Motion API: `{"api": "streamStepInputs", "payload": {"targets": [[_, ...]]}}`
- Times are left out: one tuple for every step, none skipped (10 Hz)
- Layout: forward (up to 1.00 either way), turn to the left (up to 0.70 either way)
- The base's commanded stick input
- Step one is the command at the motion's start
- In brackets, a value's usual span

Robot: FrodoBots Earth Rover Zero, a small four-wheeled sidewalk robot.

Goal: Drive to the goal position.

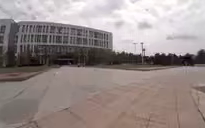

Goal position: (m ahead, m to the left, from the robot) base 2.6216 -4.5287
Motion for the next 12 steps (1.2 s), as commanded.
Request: {"api": "streamStepInputs", "payload": {"targets": [[1.0,0.0],[1.0,0.0],[1.0,0.0],[1.0,0.0],[1.0,0.0],[1.0,0.0],[1.0,0.0],[1.0,0.0],[1.0,0.0],[1.0,0.07],[1.0,0.21],[1.0,0.4]]}}
